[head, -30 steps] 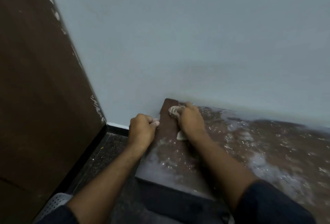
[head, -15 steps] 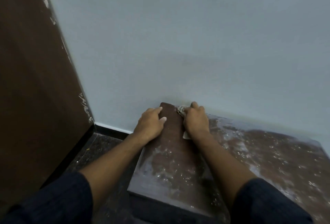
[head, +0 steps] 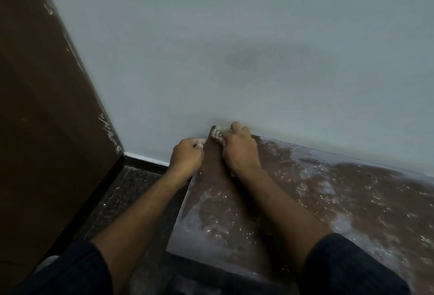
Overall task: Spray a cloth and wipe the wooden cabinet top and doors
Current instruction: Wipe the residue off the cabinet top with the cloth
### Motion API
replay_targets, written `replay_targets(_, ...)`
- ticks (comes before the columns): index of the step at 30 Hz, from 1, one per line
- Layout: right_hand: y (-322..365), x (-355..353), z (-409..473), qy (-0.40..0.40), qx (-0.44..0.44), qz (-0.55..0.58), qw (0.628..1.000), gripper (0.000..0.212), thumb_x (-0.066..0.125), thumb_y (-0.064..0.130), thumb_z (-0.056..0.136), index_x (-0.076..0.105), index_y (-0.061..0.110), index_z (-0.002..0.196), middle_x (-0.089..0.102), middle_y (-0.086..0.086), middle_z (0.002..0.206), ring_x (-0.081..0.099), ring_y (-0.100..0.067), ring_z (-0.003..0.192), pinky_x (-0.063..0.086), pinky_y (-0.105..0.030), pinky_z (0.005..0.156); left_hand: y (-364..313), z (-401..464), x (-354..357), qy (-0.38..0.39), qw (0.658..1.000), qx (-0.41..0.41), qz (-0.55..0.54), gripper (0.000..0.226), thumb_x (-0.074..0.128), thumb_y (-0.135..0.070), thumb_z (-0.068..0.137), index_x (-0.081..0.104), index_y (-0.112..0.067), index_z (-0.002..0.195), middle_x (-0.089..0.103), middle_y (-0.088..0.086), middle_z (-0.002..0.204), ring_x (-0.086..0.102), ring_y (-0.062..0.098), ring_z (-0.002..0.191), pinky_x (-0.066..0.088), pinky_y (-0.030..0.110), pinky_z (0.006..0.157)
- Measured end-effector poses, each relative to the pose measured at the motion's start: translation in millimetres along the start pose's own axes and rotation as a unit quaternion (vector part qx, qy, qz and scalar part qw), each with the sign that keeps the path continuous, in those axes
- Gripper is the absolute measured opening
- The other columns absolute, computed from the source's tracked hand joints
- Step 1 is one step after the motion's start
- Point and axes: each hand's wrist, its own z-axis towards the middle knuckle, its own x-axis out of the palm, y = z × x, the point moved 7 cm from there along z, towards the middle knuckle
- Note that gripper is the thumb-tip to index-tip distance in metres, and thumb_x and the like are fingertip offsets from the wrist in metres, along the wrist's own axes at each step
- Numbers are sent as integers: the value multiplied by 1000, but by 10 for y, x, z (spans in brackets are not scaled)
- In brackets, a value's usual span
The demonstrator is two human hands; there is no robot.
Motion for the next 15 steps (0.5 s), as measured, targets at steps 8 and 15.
replay_targets(8,83,-49,-496,24,-94,18,995,29,52,24,101,65,20,126,48,-3,121,46,-26,104,52,-45,84,335,-548,-200,54,993,-57,-86,34,46,1,90,71,-12,110,76,2,99,73,17,90,60,38,82)
replay_targets(15,658,57,-628,68,-132,21,989,26,48,29,103,64,22,123,47,-2,116,45,-27,105,50,-46,86,293,-839,-265,25,989,-71,-126,25,45,-4,92,69,-3,100,74,10,97,69,17,84,58,32,78)
